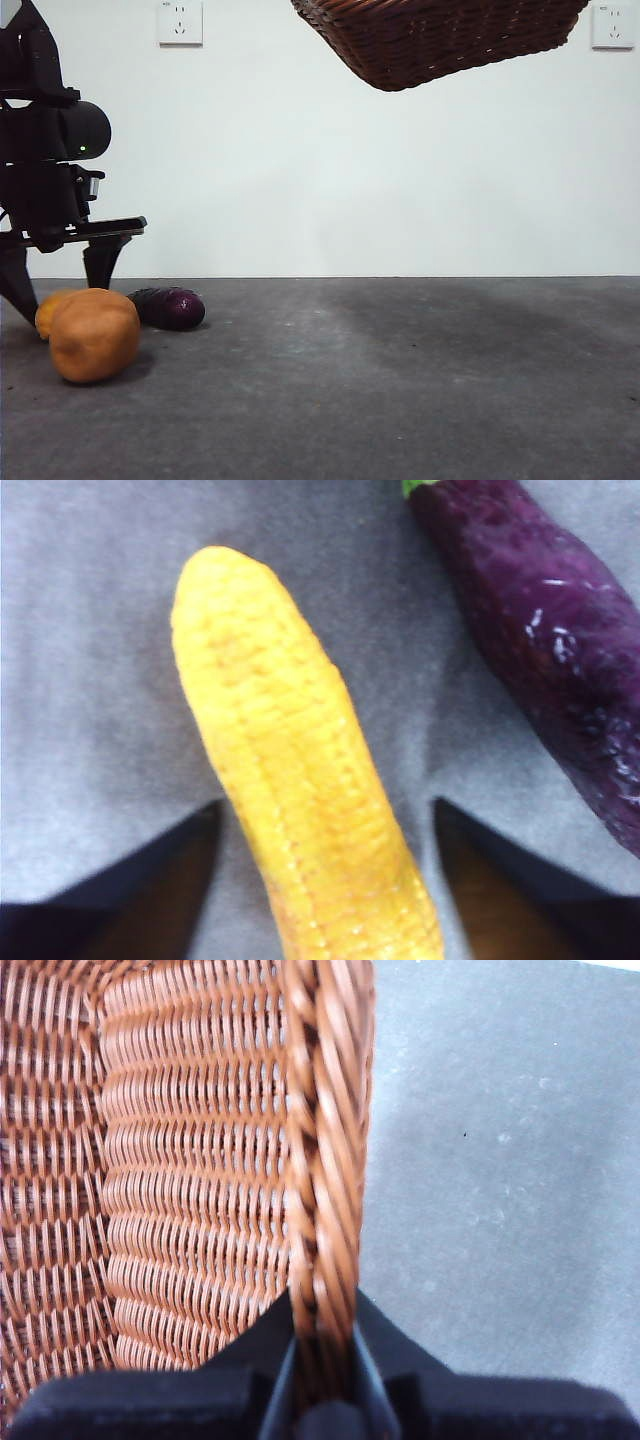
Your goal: Help me put the vegetables on the table into the basket
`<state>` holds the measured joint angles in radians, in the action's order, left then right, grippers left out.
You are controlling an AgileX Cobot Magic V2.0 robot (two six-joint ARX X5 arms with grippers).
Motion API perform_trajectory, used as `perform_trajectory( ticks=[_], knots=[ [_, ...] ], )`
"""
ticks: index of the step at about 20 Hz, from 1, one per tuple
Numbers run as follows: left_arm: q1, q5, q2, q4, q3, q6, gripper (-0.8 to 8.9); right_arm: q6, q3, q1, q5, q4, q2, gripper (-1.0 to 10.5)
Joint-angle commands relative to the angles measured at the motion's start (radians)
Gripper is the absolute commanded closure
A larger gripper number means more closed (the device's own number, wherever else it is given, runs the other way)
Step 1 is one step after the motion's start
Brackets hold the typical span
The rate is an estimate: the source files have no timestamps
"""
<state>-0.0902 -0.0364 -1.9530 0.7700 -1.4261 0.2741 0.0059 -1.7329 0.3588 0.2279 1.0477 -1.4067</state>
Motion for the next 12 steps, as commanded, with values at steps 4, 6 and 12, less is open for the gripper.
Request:
perform_trajectory(
  ticks=[4,6,12],
  knots=[
    [-0.002,-0.002,-0.013,0.005,0.002,0.001,8.22,0.000,0.003,0.001,0.008,-0.003,0.011,9.6],
    [0.004,-0.024,-0.013,0.002,0.002,-0.032,8.22,0.002,0.003,0.001,0.007,-0.002,0.011,9.6],
    [0.018,-0.070,0.042,-0.001,0.002,-0.078,8.21,0.019,0.003,0.001,0.006,0.001,0.011,9.6]
  ],
)
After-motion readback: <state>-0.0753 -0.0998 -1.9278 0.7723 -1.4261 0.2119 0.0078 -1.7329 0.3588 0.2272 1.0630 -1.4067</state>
